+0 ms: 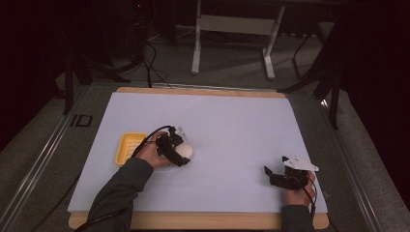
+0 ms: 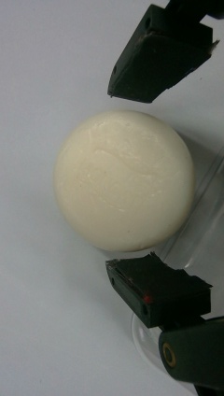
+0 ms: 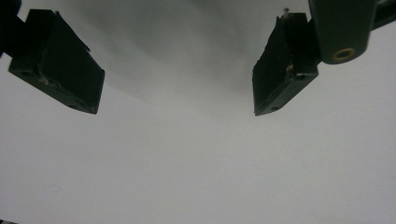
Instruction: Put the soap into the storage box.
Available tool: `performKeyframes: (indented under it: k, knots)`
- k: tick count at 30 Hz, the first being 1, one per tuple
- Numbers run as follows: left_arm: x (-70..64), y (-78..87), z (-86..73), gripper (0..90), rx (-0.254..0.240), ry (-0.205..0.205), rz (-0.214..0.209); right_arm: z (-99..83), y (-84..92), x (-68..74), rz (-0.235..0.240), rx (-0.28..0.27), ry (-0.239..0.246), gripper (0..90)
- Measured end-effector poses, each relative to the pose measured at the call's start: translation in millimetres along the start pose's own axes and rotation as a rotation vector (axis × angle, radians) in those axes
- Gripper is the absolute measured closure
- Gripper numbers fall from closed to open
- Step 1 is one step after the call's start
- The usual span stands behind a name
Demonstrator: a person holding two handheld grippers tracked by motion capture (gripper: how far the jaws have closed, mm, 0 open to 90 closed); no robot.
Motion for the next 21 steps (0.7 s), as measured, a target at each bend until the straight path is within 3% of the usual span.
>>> performKeyframes:
  k: [16, 21]
  knots:
    - [-2.6, -11.7, 1.3, 14.6, 0.034, -0.010, -0.011, -0.1, -0.2, 0.4, 0.001, 0.002, 0.001, 16.5]
    - [-2.7, -14.4, 1.4, 15.1, 0.057, -0.030, -0.006, 0.0, -0.3, 0.3, 0.002, 0.002, 0.002, 16.5]
Point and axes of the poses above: each handheld gripper's, and its own axes: y roughly backward along the jaws, z roughly out of its top, x roughly to its left, the point moved 7 cm from there along -y, roughly forward along the jaws, and after that the axes turned 6 degrees about -x, right-handed, at the moved point
